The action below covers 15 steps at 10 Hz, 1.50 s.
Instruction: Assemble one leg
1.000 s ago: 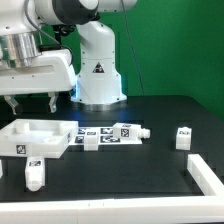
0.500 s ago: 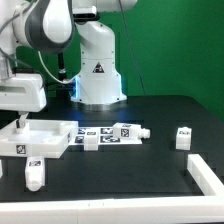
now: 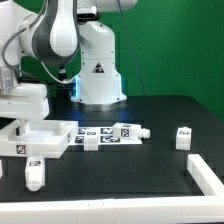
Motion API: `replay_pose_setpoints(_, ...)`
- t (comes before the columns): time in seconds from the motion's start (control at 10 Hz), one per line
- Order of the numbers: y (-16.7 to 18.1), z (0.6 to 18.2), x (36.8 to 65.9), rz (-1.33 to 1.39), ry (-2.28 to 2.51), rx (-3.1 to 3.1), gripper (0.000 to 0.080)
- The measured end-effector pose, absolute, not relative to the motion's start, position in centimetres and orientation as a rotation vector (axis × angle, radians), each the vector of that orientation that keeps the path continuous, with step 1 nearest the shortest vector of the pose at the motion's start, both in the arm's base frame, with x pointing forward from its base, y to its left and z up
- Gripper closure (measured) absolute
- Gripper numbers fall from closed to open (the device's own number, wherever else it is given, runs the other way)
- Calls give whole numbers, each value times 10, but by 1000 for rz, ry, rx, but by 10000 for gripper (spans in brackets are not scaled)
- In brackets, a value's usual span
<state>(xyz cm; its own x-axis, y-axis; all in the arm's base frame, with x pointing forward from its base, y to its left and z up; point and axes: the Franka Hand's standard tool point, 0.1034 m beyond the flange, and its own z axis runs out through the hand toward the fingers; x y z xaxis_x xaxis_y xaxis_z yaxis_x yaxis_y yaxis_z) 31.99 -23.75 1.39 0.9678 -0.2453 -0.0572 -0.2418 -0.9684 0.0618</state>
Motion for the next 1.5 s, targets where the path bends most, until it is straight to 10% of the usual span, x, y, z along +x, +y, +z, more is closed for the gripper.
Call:
replay_pose_setpoints(0.5, -237, 14, 320, -99, -379, 3063, 744)
replay_pose_setpoints(1.2, -174, 102, 408, -105, -370, 3227, 744)
replay_pose_setpoints(1.5, -148, 101, 465, -83, -309, 3206, 744)
